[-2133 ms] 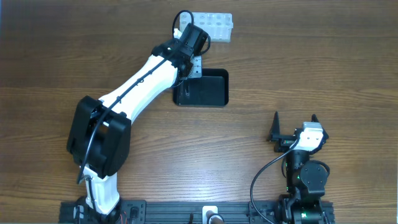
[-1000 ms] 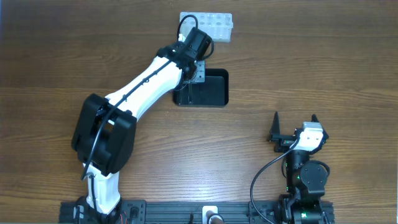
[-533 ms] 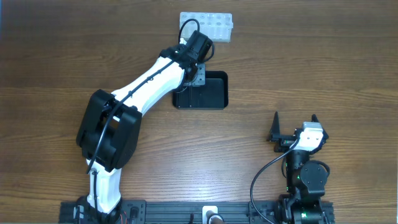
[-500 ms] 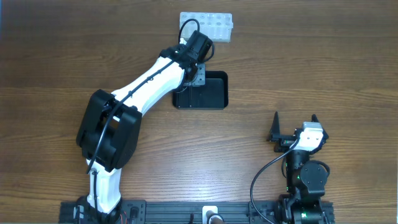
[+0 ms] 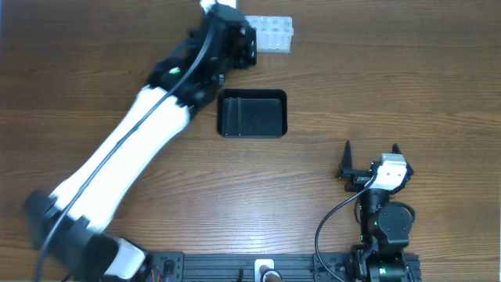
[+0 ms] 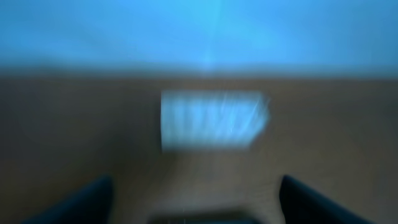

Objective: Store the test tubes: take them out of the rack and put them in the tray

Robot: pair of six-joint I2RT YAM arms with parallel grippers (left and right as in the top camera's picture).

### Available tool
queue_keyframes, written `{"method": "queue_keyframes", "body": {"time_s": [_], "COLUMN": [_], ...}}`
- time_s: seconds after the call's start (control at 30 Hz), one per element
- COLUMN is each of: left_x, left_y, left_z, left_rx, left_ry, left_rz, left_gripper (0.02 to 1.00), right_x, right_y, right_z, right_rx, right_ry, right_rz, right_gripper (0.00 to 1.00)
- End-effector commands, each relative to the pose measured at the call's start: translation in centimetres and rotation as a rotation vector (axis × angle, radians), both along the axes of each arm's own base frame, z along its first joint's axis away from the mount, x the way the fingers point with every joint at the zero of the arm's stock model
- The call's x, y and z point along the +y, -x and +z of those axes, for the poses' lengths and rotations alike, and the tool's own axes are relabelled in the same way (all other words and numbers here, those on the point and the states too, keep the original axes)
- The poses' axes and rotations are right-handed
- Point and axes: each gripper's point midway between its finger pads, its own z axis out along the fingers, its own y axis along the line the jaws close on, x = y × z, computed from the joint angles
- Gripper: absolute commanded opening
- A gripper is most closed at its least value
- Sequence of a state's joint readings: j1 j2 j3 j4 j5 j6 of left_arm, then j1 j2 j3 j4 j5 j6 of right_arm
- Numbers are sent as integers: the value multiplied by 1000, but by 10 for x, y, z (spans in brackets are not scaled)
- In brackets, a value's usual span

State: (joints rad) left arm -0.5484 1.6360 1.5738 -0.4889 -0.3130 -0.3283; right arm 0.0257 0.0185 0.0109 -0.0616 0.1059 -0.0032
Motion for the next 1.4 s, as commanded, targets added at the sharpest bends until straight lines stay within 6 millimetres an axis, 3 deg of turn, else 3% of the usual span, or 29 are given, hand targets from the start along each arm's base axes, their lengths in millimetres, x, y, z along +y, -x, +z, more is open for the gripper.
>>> {"method": "queue_keyframes", "body": {"time_s": [0.03,0.13,0.27,0.47,0.73,0.9,1.07,1.4], "left_x": [42,70,97,115,143,160,170,185], "left_y": [9,14,22,52,115,149,171,187], "left_z": [72,94,93,41,-24,-41,-57,-84], "left_rx": [-190,-253,-341,-470,-566,-609,-643,-675], "left_ry": [-93,-38,-13,-17,-4,-8,-2,-12], "left_rz": [-35,-35,-44,-85,-64,-36,-15,32], "left_gripper": [996,1000,1000,1000,1000,1000,1000,1000], "right_x": [-1,-1,-1,-1,-1,-1,-1,-1], "right_y": [0,0,0,0,0,0,0,0], "right_z": [-4,-4,-4,-4,-4,-4,-4,-4], "right_rx": [9,9,9,9,9,9,9,9], "right_ry": [-3,-3,-3,-3,-3,-3,-3,-3], "right_rz": [-3,-3,-3,-3,-3,-3,-3,-3], "right_gripper": [993,993,993,993,993,993,991,993]}}
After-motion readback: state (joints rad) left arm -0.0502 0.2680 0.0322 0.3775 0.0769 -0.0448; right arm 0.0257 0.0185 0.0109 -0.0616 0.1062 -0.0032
